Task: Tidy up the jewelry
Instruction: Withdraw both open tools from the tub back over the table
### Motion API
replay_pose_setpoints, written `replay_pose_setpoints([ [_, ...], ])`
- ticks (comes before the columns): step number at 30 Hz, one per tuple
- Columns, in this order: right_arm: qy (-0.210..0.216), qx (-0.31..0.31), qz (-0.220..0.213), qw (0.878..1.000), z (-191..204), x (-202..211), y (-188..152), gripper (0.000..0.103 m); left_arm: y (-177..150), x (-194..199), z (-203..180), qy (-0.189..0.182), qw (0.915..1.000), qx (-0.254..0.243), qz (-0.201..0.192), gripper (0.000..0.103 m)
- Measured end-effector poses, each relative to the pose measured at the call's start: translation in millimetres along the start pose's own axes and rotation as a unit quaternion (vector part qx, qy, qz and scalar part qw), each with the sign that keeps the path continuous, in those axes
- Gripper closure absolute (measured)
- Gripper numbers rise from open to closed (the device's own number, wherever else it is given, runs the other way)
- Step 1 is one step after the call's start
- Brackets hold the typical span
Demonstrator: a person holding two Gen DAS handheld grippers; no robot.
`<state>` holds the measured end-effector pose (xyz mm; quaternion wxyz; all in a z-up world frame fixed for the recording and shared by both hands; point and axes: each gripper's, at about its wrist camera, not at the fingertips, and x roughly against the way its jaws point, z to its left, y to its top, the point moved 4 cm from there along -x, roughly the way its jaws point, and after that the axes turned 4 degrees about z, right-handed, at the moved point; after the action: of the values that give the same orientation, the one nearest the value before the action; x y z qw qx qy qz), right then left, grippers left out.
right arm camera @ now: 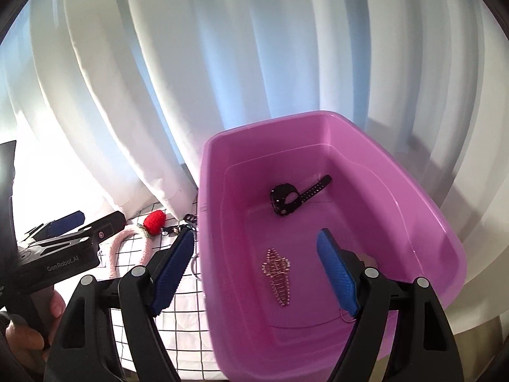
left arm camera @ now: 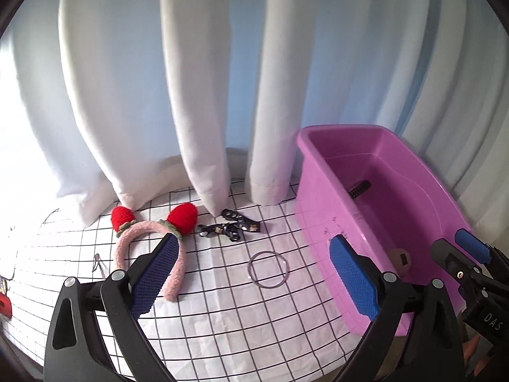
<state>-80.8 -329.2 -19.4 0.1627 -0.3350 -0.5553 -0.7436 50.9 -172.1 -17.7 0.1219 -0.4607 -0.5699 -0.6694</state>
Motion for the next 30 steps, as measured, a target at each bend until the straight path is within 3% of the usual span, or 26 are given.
replay_pose_setpoints([
  [7,0.025,0.042,0.005,0.999,58,-11,0,0.027,-14,5,77,0.031,0.9980,0.054,0.008,0.007],
  [14,0.041,0.062,0.039,0.996,99,-37,-10,0.027,-34,2,151,0.077,0.9919,0.099,0.018,0.007],
  [30,0.031,0.063,0.123,0.990,126,-119,-46,0.027,-92,-41,272,0.133,0.9707,0.184,0.078,0.007],
])
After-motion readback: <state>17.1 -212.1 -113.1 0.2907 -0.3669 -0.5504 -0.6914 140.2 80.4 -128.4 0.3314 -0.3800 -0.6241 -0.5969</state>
